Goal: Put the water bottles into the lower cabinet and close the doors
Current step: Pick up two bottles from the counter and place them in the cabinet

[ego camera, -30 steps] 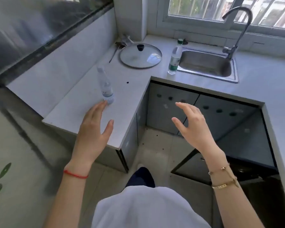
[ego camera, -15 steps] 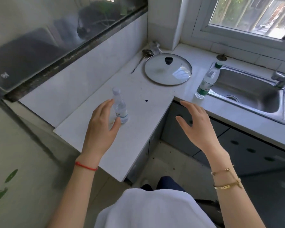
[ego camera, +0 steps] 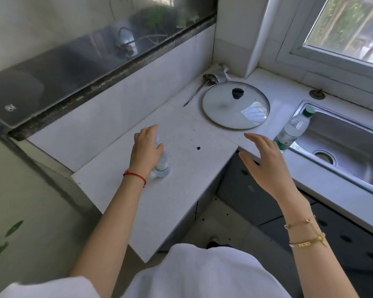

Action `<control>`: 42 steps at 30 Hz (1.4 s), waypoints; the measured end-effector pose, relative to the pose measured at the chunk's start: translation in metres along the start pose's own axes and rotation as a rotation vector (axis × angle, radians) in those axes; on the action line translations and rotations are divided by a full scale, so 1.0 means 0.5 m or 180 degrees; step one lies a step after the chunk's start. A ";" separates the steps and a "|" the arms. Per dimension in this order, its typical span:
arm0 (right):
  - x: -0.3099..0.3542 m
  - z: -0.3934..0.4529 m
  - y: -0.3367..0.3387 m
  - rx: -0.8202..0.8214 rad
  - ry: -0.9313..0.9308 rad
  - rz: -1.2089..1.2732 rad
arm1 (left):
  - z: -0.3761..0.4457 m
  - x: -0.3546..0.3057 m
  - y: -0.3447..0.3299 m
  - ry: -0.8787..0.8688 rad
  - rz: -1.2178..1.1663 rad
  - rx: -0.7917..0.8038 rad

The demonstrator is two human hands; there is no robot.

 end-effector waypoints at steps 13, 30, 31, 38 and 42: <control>-0.120 0.103 0.068 -0.0373 -0.0052 -0.0206 | 0.041 -0.099 -0.043 -0.0285 -0.0153 -0.0173; -0.430 0.277 0.157 -0.0434 -0.0970 -0.0487 | 0.068 -0.384 -0.118 -0.0912 -0.0711 0.0002; -0.431 0.282 0.157 -0.0475 -0.0985 -0.0422 | 0.067 -0.389 -0.121 -0.0916 -0.0694 0.0017; -0.422 0.292 0.144 -0.0518 -0.0884 -0.0316 | 0.051 -0.400 -0.127 -0.0931 -0.0655 0.0042; -0.397 0.241 0.130 -0.0583 -0.0768 -0.0246 | 0.028 -0.387 -0.120 -0.0926 -0.0666 0.0023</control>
Point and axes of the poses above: each hand's wrist, its own z-axis towards the middle knuckle, its own y-axis out of the back of the hand, x = y × z, the point moved 7 cm from there along z, towards the middle knuckle, and after that the axes turned 2 degrees about z, right-handed, at the moved point
